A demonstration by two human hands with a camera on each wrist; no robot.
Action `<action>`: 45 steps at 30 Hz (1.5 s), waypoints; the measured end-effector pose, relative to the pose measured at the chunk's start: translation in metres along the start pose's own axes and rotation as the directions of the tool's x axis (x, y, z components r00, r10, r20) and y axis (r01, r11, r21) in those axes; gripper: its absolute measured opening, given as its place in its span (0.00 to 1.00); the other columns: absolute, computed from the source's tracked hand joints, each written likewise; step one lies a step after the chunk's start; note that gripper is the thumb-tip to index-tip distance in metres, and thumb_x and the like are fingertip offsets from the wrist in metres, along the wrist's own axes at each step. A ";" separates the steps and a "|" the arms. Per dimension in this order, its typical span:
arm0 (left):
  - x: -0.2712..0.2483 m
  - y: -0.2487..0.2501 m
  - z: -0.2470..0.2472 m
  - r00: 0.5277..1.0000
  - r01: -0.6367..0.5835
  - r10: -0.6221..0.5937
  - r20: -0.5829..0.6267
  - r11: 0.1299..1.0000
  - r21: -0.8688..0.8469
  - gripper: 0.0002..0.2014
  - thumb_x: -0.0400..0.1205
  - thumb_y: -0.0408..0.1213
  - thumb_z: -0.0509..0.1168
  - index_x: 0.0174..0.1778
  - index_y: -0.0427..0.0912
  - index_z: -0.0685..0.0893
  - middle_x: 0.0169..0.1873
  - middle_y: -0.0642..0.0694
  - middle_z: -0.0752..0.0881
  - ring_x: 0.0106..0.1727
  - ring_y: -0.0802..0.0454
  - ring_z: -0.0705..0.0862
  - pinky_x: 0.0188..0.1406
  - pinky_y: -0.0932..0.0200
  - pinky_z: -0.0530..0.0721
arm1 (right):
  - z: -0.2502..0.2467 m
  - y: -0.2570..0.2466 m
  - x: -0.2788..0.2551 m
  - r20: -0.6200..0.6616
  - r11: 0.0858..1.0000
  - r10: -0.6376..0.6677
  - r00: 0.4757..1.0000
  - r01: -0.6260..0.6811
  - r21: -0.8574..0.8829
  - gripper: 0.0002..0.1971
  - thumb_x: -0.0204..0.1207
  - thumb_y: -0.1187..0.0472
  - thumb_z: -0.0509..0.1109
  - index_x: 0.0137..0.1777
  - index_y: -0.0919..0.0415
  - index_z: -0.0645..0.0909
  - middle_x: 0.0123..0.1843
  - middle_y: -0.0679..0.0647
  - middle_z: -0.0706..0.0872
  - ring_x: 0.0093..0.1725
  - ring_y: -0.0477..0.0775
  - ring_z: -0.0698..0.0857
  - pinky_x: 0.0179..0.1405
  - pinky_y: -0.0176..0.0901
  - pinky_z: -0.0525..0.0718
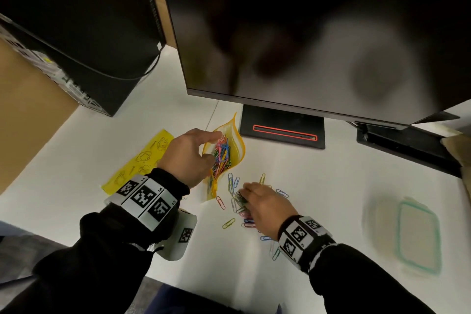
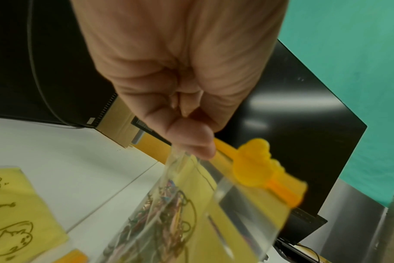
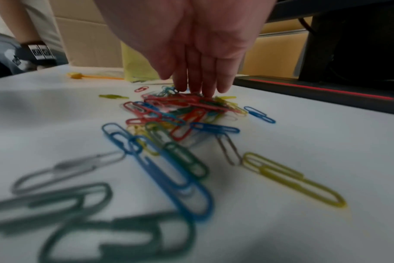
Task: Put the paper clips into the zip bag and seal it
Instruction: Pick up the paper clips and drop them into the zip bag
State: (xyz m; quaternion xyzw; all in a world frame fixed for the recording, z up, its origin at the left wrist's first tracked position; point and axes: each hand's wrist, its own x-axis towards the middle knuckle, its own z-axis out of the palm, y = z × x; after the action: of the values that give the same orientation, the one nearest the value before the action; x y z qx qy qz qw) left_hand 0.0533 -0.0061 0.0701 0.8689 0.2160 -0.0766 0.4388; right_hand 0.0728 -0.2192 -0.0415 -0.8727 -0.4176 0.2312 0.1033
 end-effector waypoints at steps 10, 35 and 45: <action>-0.001 0.002 0.008 0.999 -0.034 0.034 0.006 0.999 -0.030 0.24 0.73 0.24 0.62 0.62 0.49 0.82 0.61 0.51 0.83 0.40 0.52 0.79 0.45 0.64 0.78 | -0.011 -0.023 0.018 0.195 0.997 0.061 0.979 -0.049 -0.066 0.31 0.78 0.53 0.64 0.79 0.52 0.56 0.84 0.55 0.53 0.81 0.62 0.53 0.76 0.61 0.66; -0.019 0.003 0.061 0.970 -0.173 0.176 0.168 0.984 -0.036 0.27 0.72 0.23 0.63 0.67 0.46 0.78 0.63 0.47 0.79 0.57 0.52 0.82 0.58 0.66 0.78 | -0.048 -0.009 -0.038 -0.269 0.515 0.700 0.662 -0.207 0.832 0.15 0.66 0.74 0.74 0.31 0.51 0.88 0.28 0.42 0.87 0.31 0.41 0.83 0.38 0.32 0.83; -0.019 0.007 0.061 0.973 -0.184 0.190 0.129 0.981 -0.060 0.28 0.69 0.22 0.64 0.66 0.44 0.79 0.62 0.46 0.81 0.61 0.52 0.81 0.59 0.71 0.73 | -0.065 -0.042 -0.002 -0.209 0.379 0.629 0.749 -0.061 0.923 0.15 0.69 0.75 0.72 0.36 0.51 0.85 0.34 0.49 0.88 0.36 0.43 0.85 0.46 0.39 0.85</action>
State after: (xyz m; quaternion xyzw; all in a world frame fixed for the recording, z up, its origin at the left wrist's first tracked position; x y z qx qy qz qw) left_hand 0.0435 -0.0643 0.0446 0.8676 0.1050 -0.0878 0.4781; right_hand 0.0745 -0.1934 0.0311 -0.7862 0.0125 0.1754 0.5924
